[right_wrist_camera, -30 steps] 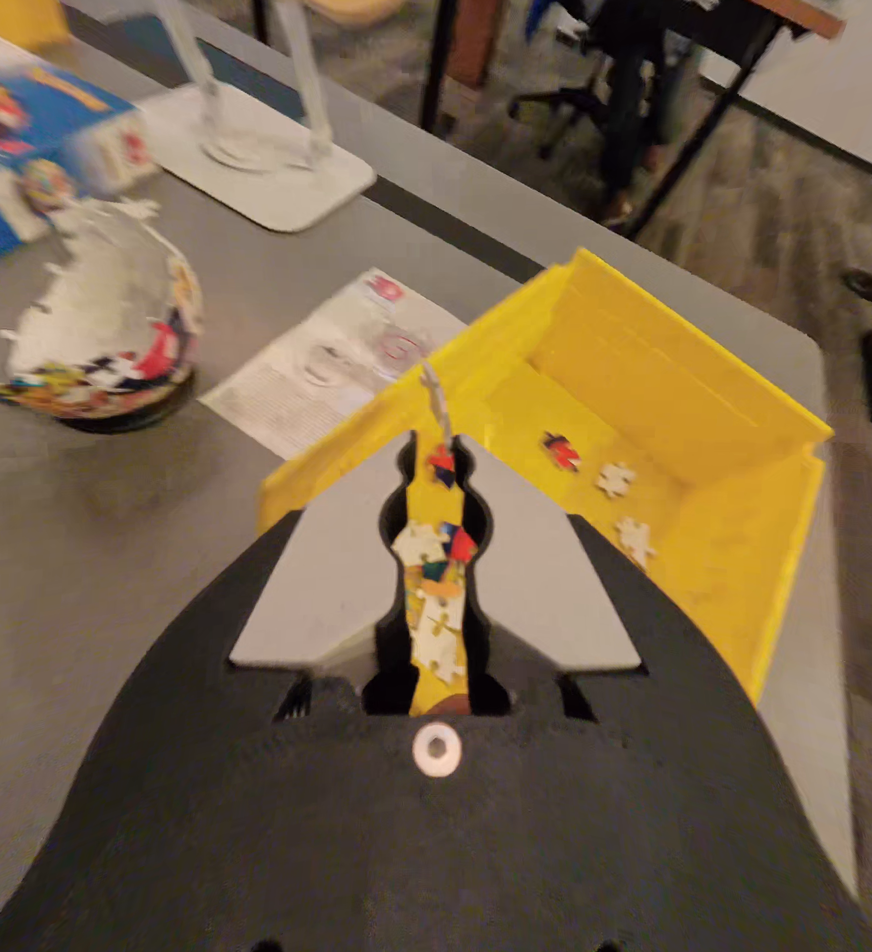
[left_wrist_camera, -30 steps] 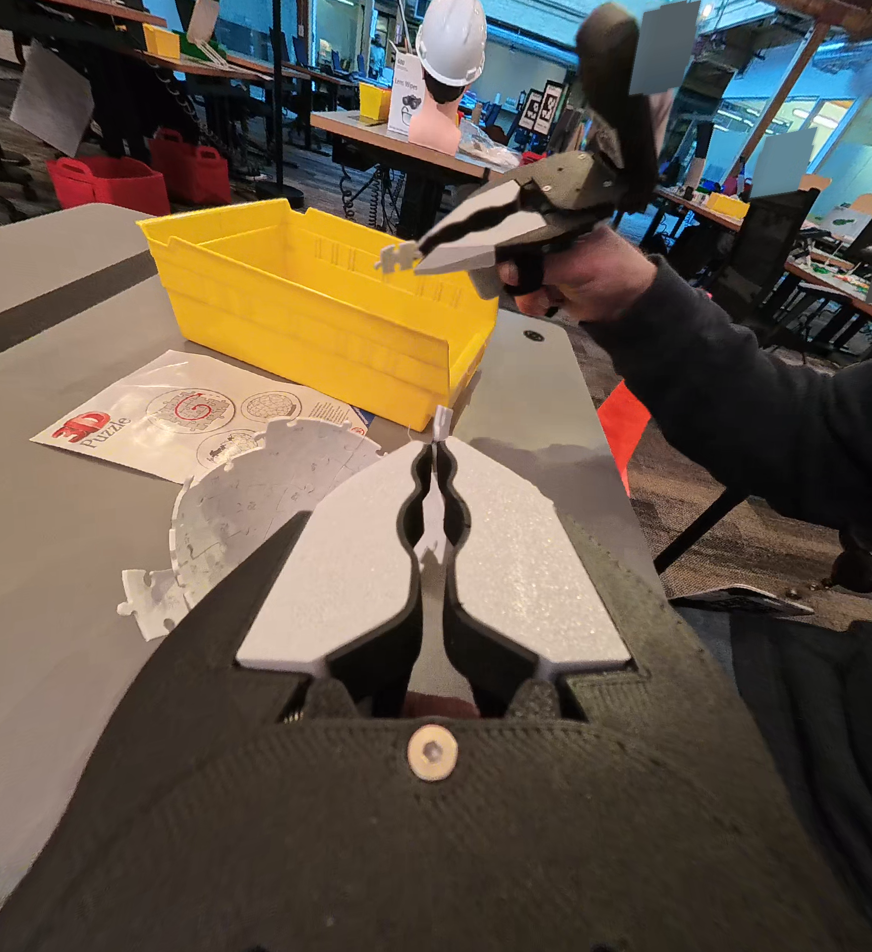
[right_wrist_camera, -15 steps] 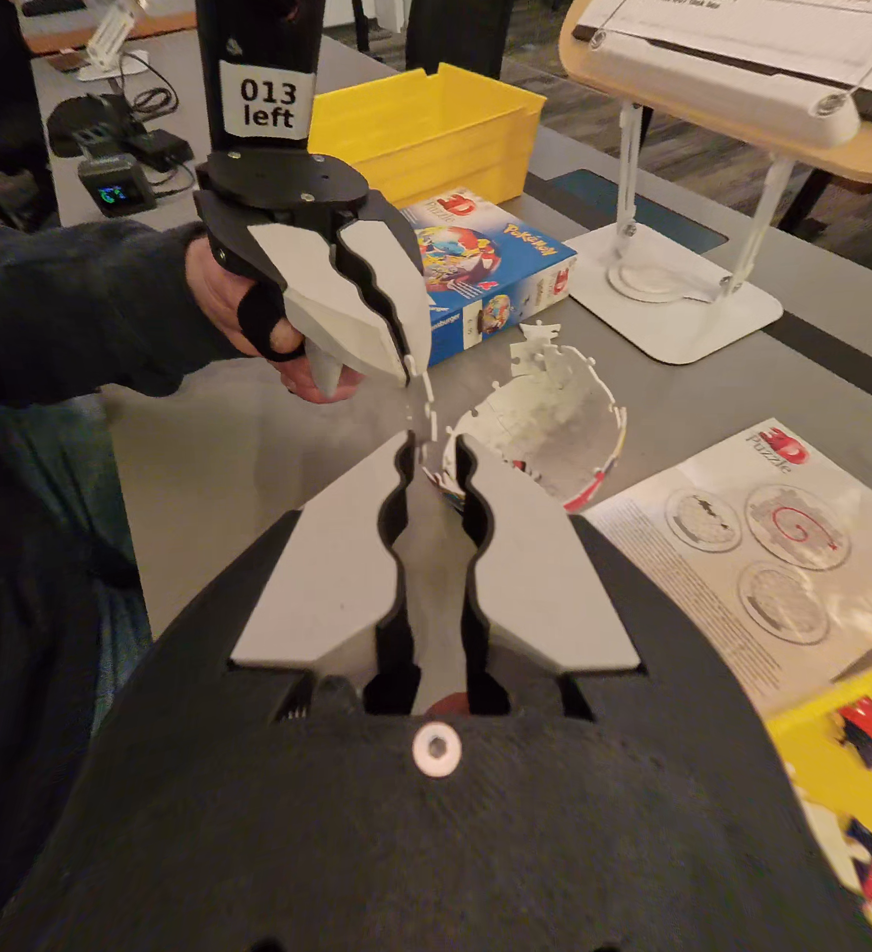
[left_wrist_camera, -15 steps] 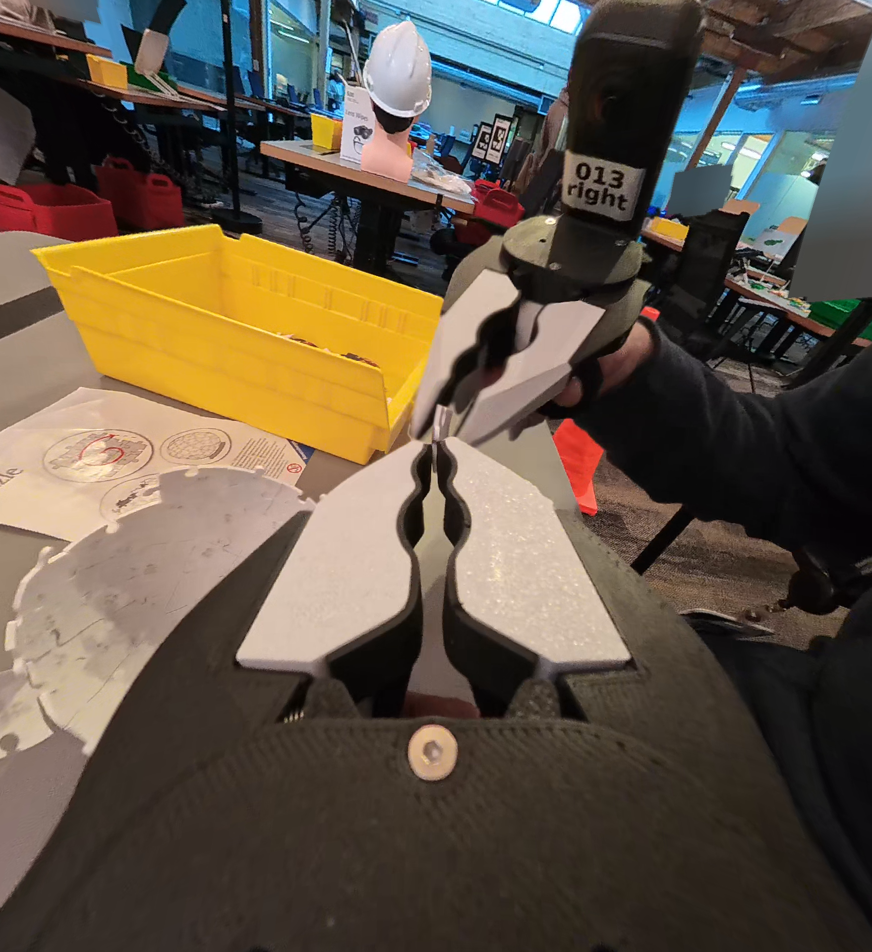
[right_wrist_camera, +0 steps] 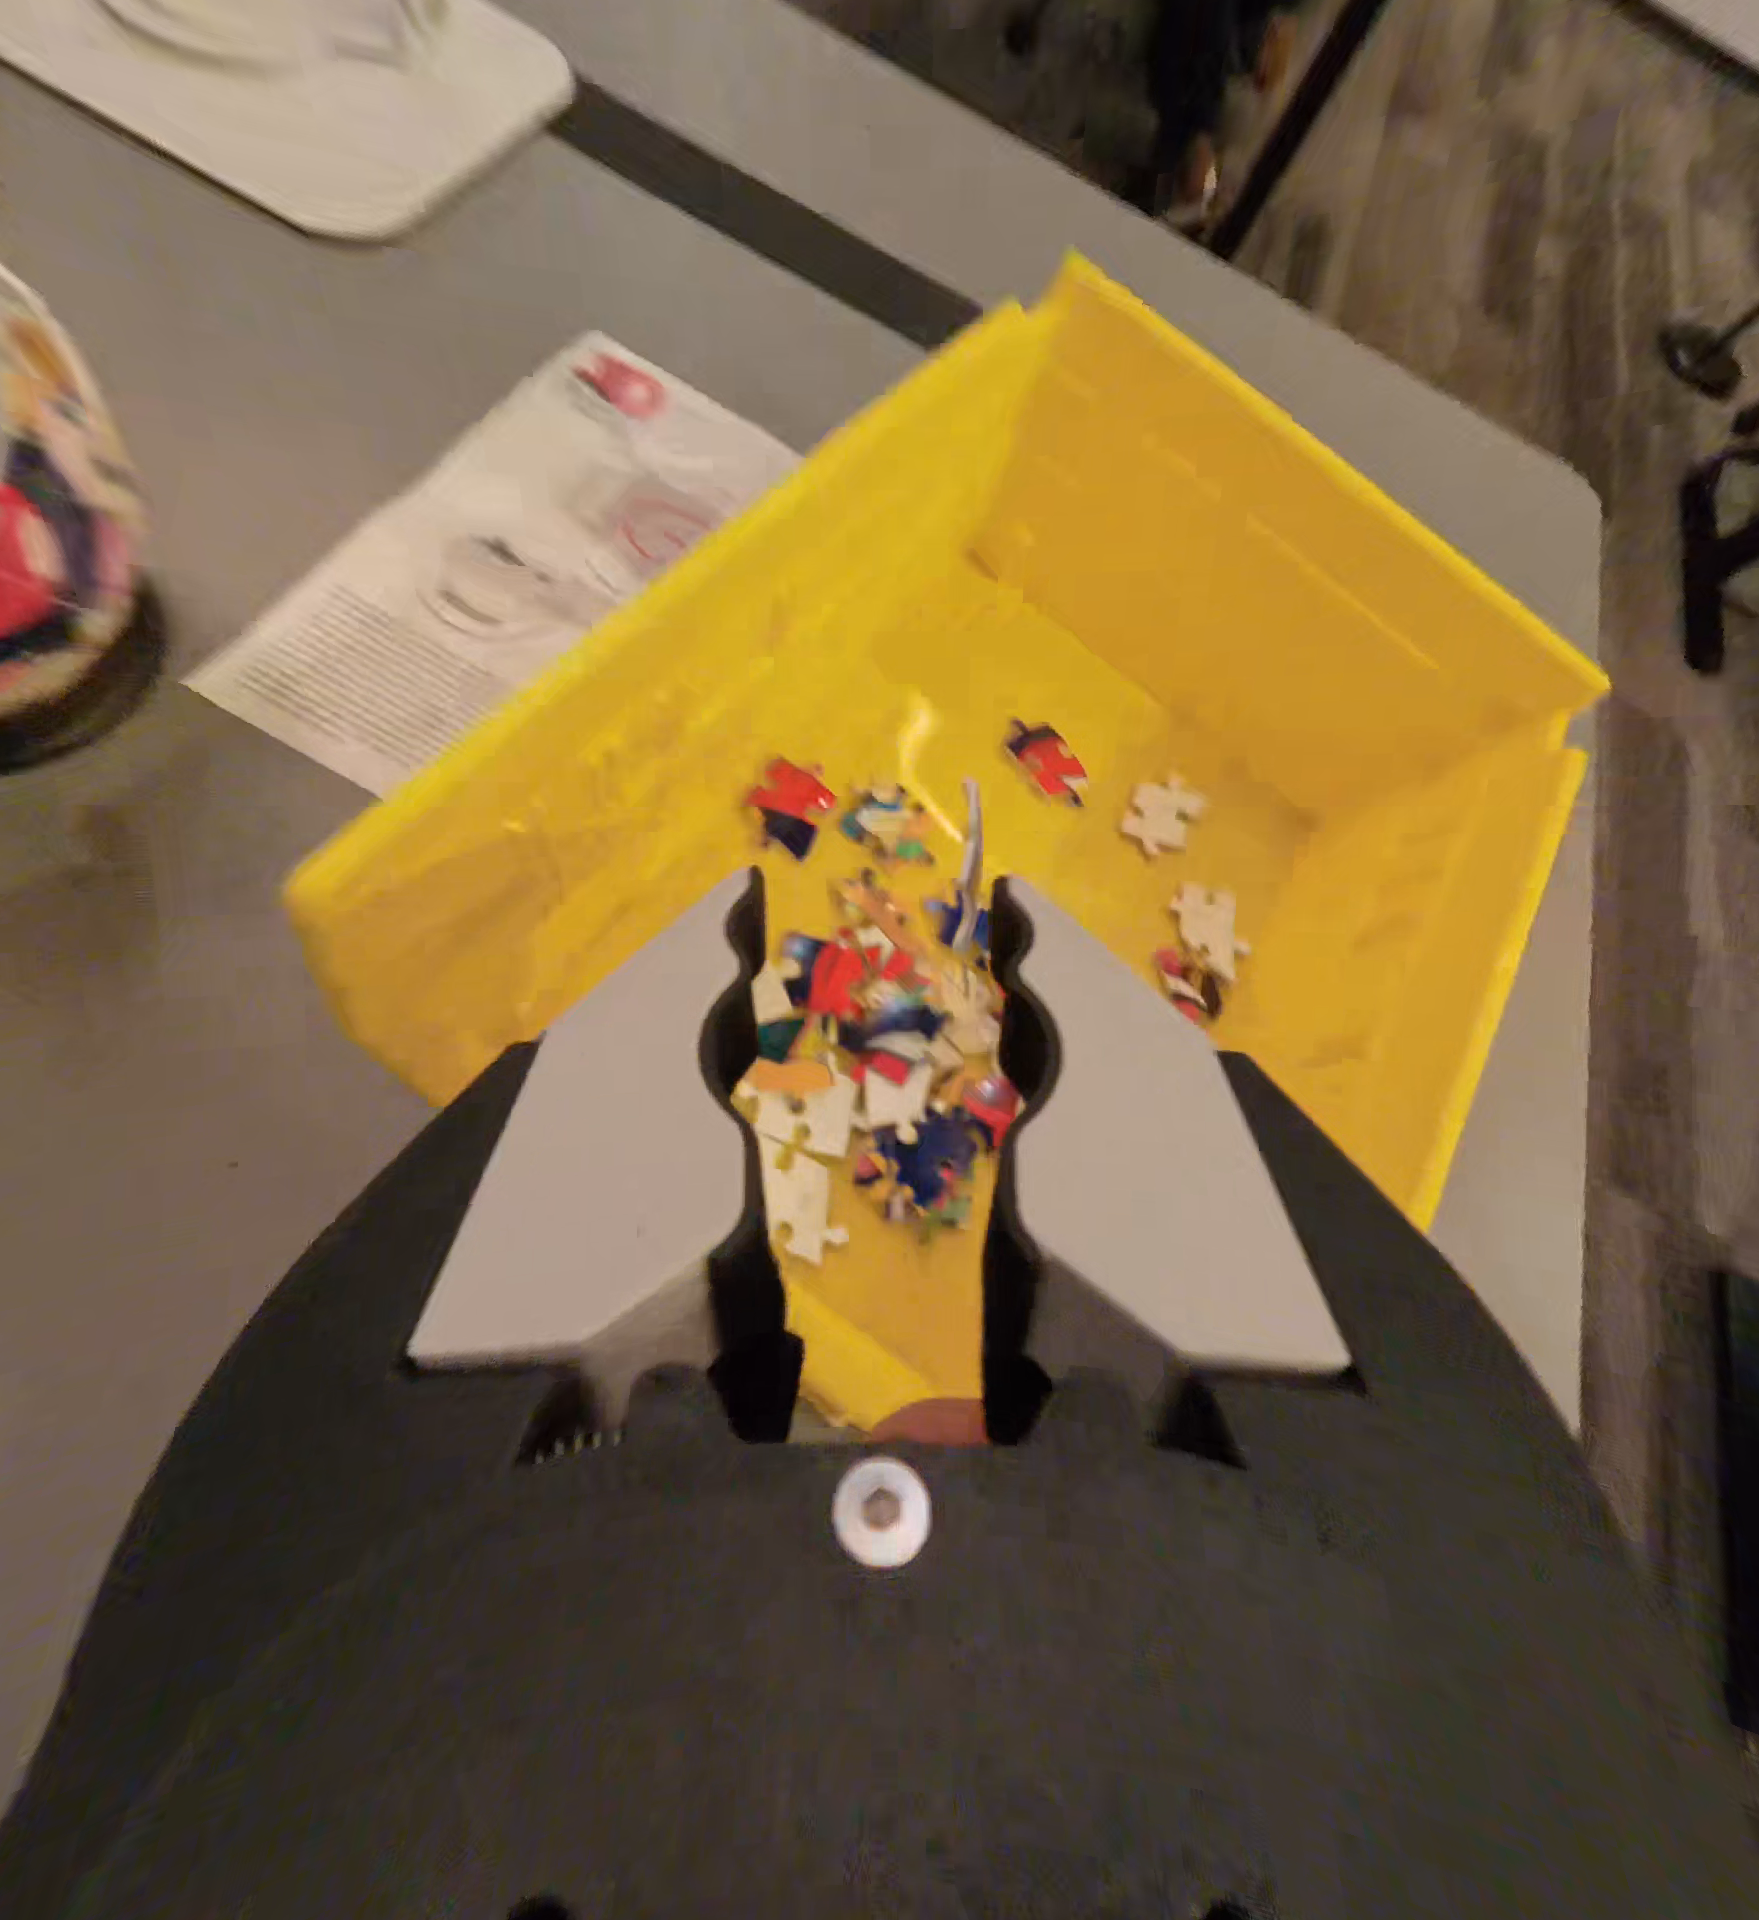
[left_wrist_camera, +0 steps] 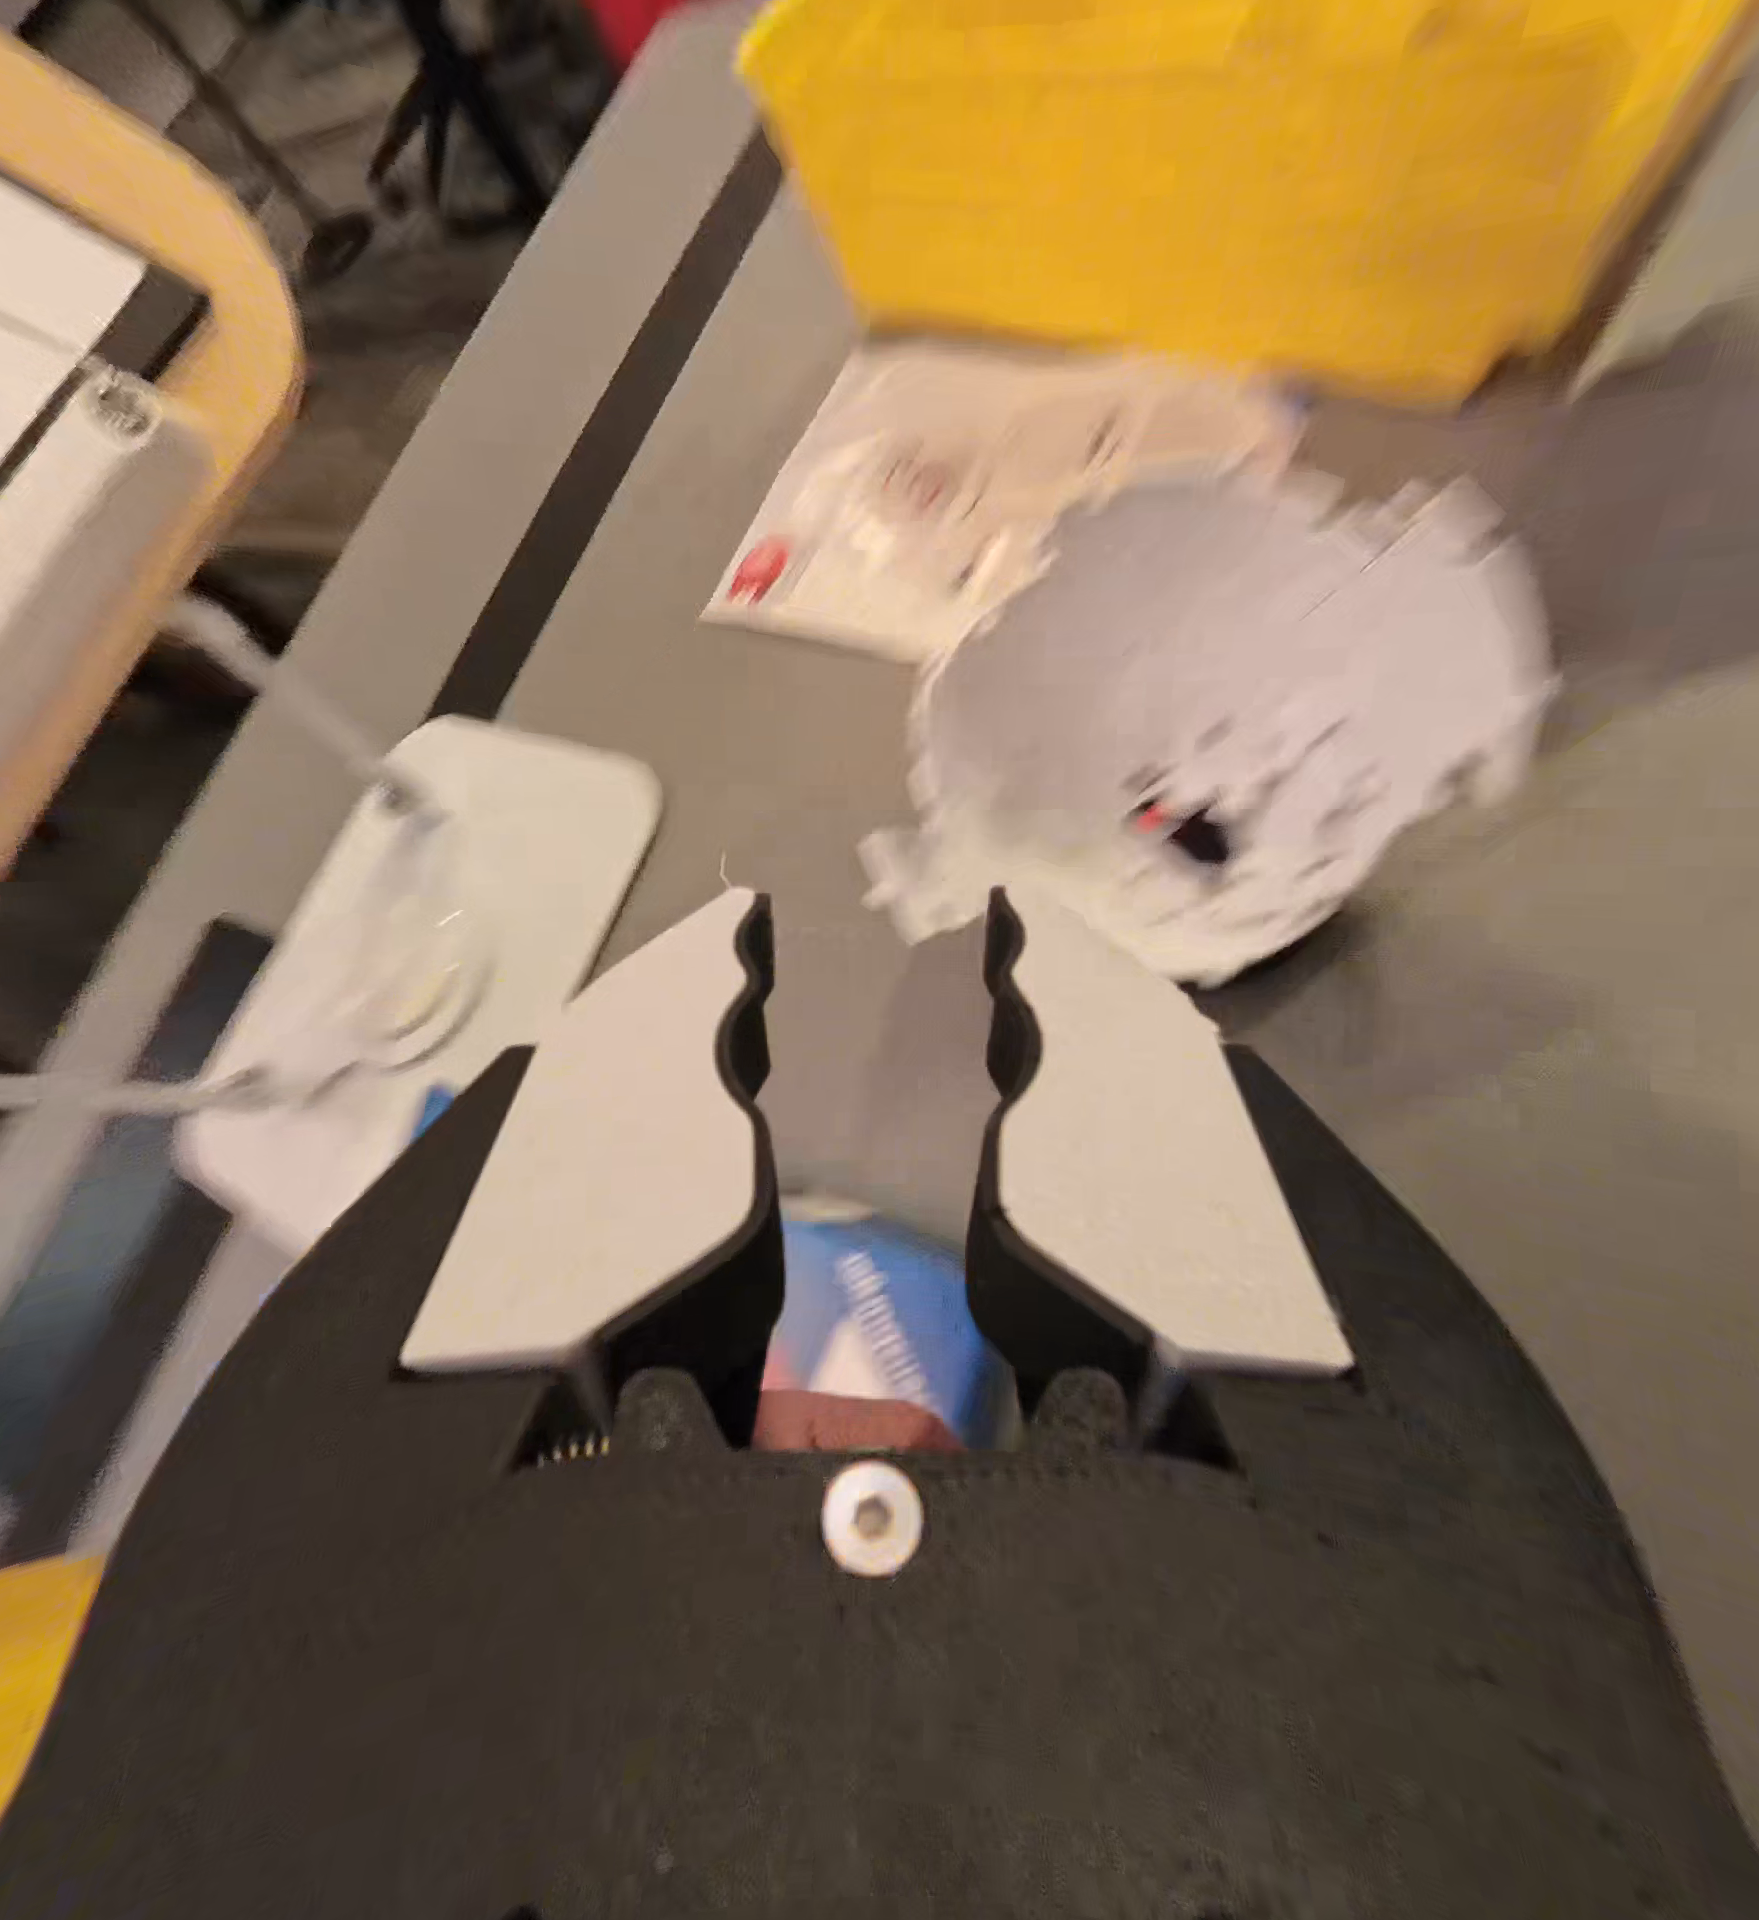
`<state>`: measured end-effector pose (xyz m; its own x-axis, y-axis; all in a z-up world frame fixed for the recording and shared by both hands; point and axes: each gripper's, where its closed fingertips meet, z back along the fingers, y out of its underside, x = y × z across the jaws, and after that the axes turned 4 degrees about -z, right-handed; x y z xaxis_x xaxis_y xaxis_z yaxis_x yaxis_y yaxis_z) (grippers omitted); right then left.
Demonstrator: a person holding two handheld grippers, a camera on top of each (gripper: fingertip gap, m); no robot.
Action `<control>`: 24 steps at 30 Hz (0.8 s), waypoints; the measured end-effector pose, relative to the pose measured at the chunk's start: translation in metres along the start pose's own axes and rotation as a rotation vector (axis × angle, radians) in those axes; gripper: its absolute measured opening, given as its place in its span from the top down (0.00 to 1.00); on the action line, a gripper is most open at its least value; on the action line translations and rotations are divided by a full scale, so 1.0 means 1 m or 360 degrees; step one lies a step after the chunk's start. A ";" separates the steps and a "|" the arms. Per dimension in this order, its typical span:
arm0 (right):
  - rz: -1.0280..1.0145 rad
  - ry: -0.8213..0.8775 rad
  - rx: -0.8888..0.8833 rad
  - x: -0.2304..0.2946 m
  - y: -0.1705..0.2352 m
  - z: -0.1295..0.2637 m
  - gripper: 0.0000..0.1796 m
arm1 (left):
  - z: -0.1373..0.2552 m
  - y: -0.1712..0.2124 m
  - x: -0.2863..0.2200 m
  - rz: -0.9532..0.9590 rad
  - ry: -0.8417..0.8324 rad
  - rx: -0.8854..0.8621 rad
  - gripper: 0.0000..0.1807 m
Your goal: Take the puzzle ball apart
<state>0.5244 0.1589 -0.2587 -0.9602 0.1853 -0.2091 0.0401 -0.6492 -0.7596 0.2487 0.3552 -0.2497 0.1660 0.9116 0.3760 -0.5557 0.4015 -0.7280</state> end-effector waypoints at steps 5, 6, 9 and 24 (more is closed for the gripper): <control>0.0010 0.0074 0.0071 -0.010 0.020 -0.008 0.82 | -0.035 0.053 0.037 -0.0200 0.0063 0.0551 0.74; 0.0009 0.0069 0.0066 -0.008 0.020 -0.008 0.82 | -0.042 0.065 0.037 -0.0205 0.0142 0.0670 0.73; 0.0006 0.0039 0.0032 0.000 0.021 -0.009 0.85 | -0.060 0.093 0.049 -0.0315 0.0213 0.0963 0.72; -0.0010 -0.0084 -0.0120 0.016 0.002 0.002 0.89 | -0.087 0.124 0.050 -0.0217 0.0793 0.1616 0.76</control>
<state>0.5088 0.1595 -0.2621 -0.9736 0.1491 -0.1729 0.0526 -0.5904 -0.8054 0.2594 0.4586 -0.3712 0.4548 0.8904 -0.0179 -0.8732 0.4498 0.1873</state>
